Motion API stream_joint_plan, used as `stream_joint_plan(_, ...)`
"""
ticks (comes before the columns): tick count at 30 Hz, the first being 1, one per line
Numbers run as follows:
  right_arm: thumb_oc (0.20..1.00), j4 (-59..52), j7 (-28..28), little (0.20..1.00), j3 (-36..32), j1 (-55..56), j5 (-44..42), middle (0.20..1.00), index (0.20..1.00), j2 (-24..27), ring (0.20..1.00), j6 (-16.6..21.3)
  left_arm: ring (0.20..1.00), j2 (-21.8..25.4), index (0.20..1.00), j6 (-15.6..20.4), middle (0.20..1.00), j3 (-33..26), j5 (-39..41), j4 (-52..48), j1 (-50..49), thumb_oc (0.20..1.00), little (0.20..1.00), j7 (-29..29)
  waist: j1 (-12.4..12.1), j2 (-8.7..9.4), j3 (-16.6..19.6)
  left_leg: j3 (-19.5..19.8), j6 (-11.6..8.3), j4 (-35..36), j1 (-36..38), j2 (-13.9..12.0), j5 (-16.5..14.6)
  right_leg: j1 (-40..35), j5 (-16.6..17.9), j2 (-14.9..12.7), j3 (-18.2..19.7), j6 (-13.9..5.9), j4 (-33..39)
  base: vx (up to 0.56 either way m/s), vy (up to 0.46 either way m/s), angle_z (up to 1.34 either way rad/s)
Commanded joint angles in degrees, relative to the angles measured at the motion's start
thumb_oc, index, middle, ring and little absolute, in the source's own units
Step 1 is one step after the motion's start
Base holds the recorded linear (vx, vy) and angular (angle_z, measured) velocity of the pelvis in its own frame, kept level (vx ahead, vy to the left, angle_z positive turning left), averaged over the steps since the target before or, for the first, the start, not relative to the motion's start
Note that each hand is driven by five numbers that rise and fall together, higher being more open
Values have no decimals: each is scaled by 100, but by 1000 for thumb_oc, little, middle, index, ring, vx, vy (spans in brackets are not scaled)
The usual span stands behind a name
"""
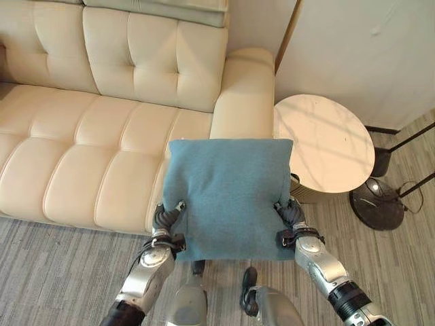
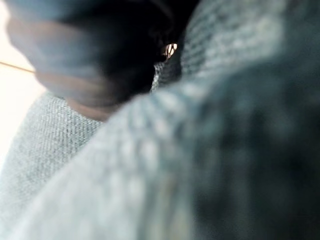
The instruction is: Pick up all the scattered cushions and arrange them neatly on the sofa.
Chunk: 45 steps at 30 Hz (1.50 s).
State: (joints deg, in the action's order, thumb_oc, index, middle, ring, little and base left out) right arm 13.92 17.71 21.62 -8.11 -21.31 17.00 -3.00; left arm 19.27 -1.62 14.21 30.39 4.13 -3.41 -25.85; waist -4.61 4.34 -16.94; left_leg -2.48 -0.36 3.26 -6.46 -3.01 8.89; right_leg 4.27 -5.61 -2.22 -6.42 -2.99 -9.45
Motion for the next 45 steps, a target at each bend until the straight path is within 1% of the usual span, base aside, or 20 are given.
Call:
stream_joint_plan(1,200,-782,-515,200,351,-292,-40,200,200,-412,200,466,200,-217,200,382,200,309,-60,-678,410,200,200,566,-62,327,514,-62,126,174,-85,575,-428,-630,-261,400,216,58,694,-275,-225,3)
stream_joint_plan(2,200,-1075,-617,200,300,-131,-96,200,200,-284,200,444,200,-153,200,348,200,215,-48,-846,220,200,200,671,-48,320,526,0,20,174,-187,566,-217,-721,-236,481,252,165,962,-276,-225,9)
stream_joint_plan(7,200,-1460,-705,200,196,110,-170,200,200,-57,200,496,200,-179,200,317,200,127,-162,-1167,3,200,200,769,44,160,410,256,-190,129,-374,573,83,-811,-168,601,31,254,1178,-275,-157,30)
stream_joint_plan(9,200,-1575,-692,200,157,79,-111,200,200,46,200,498,200,-181,200,333,200,94,-256,-1262,-12,200,200,765,82,108,291,211,-180,-420,-541,600,-95,-736,-88,510,-159,246,1137,-376,-98,54)
stream_joint_plan(10,200,-1598,-700,200,185,89,-77,200,200,70,200,500,200,-207,200,368,200,26,-337,-1326,-96,200,200,754,111,142,306,-57,-57,-839,-460,586,-496,-702,15,388,-332,224,1207,-166,-38,37)
stream_joint_plan(11,200,-1597,-700,200,189,91,-77,200,200,69,200,501,200,-206,200,366,200,23,-337,-1330,-102,200,200,754,116,140,310,-54,-57,-861,-469,585,-511,-707,16,390,-335,223,1214,-209,-46,48)
stream_joint_plan(13,200,-1633,-690,200,298,29,10,200,200,58,200,492,200,-237,200,456,200,-72,-399,-1445,-271,200,200,685,110,142,438,-53,0,-985,-155,582,-852,-745,139,305,-436,198,1351,-99,-6,58)
stream_joint_plan(21,200,-1828,-530,200,377,32,145,200,200,90,200,530,200,-288,200,501,200,-42,-491,-1540,-465,200,200,556,182,110,508,-225,26,-1225,307,402,-1182,-788,152,181,-785,259,1441,-57,33,45)
stream_joint_plan(23,200,-1865,-451,200,369,31,102,200,200,123,200,559,200,-294,200,522,200,-46,-499,-1526,-515,200,200,533,190,68,501,-271,-55,-1091,447,255,-1281,-834,93,167,-911,222,1445,33,98,39)
stream_joint_plan(25,200,-1897,-414,200,350,33,98,200,200,135,200,584,200,-285,200,531,200,-34,-494,-1526,-522,200,200,523,189,67,487,-279,-92,-1008,449,195,-1214,-834,82,146,-984,218,1445,14,89,43)
stream_joint_plan(26,200,-1926,-325,200,310,6,70,200,200,162,200,618,200,-271,200,547,200,-22,-444,-1532,-467,200,200,480,164,96,441,-312,-188,-767,350,-7,-997,-795,85,59,-1160,191,1445,-20,80,51)
stream_joint_plan(29,200,-1955,-257,200,235,6,95,200,200,205,200,622,200,-275,200,551,200,-14,-446,-1526,-431,200,200,455,185,113,432,-352,-273,-460,259,-189,-732,-768,86,-26,-1324,181,1444,11,144,55)
stream_joint_plan(30,200,-2000,-190,200,108,22,134,200,200,257,200,633,200,-301,200,549,200,-2,-471,-1536,-398,200,200,428,217,89,441,-592,-397,-45,212,-427,-432,-796,85,-100,-1507,141,1444,57,260,87)
stream_joint_plan(33,200,-2046,-66,200,-57,60,199,200,200,337,200,623,200,-329,200,550,200,49,-559,-1530,-261,200,200,403,293,51,446,-940,-531,174,-47,-626,-198,-867,61,-222,-1723,97,1445,77,220,95)
stream_joint_plan(35,200,-2050,-66,200,-60,62,199,200,200,340,200,622,200,-332,200,551,200,53,-561,-1528,-259,200,200,402,296,47,448,-935,-533,174,-52,-626,-194,-864,62,-220,-1728,98,1445,190,307,59)
stream_joint_plan(37,200,-2183,-85,200,-126,169,296,200,200,321,200,578,200,-378,200,598,200,88,-580,-1518,-227,200,200,389,310,-56,597,-894,-495,174,67,-479,-344,-1026,70,-387,-1792,-29,1445,406,584,1)
stream_joint_plan(39,200,-2235,-120,200,-94,177,403,200,200,214,200,551,200,-218,200,603,200,87,-664,-1559,-176,200,200,391,265,13,647,-884,-284,174,173,-192,-527,-1031,144,-685,-1675,-198,1262,291,420,-7)
stream_joint_plan(41,200,-2219,-126,200,-29,162,450,200,200,125,200,555,200,-191,200,610,200,116,-696,-1583,-155,200,200,363,222,48,631,-888,-185,174,198,-93,-588,-949,130,-799,-1592,-242,1064,173,342,8)
stream_joint_plan(42,200,-2157,-87,200,52,110,492,200,200,-9,200,561,200,-111,200,623,200,99,-744,-1615,-77,200,200,278,176,80,598,-887,-13,174,243,75,-721,-755,197,-980,-1463,-312,633,237,528,17)
stream_joint_plan(45,200,-2116,-60,200,106,14,485,200,200,-100,200,551,200,-30,200,635,200,118,-776,-1628,-18,200,200,221,179,46,514,-859,150,174,285,212,-784,-465,372,-1152,-1306,-336,-25,111,294,7)
